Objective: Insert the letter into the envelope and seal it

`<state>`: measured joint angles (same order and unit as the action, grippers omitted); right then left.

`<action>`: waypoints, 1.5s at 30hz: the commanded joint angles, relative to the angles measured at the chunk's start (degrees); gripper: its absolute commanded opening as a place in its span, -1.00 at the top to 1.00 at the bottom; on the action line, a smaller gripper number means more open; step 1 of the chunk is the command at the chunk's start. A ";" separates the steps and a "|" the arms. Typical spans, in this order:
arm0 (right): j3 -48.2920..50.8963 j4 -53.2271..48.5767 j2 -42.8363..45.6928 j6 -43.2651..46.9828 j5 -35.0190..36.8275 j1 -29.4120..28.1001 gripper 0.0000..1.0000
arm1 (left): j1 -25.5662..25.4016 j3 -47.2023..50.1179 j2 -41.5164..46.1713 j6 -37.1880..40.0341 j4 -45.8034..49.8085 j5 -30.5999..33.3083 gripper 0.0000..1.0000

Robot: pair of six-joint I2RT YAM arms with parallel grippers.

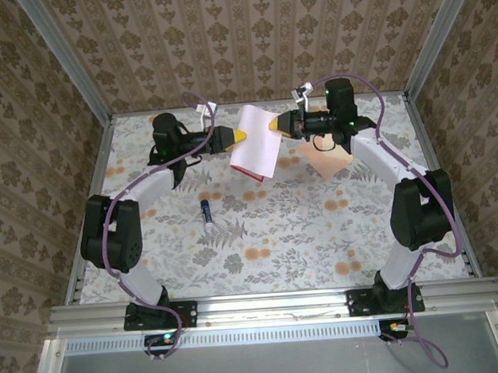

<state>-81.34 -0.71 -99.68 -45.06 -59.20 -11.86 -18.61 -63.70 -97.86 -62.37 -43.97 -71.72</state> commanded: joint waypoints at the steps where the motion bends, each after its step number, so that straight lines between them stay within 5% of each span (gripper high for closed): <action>1: 0.48 -0.99 2.54 1.11 -1.53 0.39 1.00 | 0.50 0.20 1.54 0.57 -1.21 -1.23 0.31; 13: 1.28 -1.04 3.32 1.51 -1.12 0.50 0.98 | 0.59 -0.08 1.62 0.85 -0.67 -1.05 0.55; 27: 1.93 -1.71 4.02 2.43 -0.26 0.61 0.55 | 0.59 -0.15 2.03 1.01 -0.51 -0.70 1.00; 39: 1.71 -5.98 7.50 5.65 1.58 1.87 -0.47 | 1.22 -0.27 3.26 4.27 3.13 0.97 1.00; 45: 4.83 -7.42 10.55 7.36 5.27 2.01 -0.86 | 1.33 -1.72 7.37 16.40 20.10 12.32 1.00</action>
<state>-78.41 -6.28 -91.46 -39.53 -56.55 -10.00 -17.52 -63.75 -93.91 -54.11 -32.23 -65.63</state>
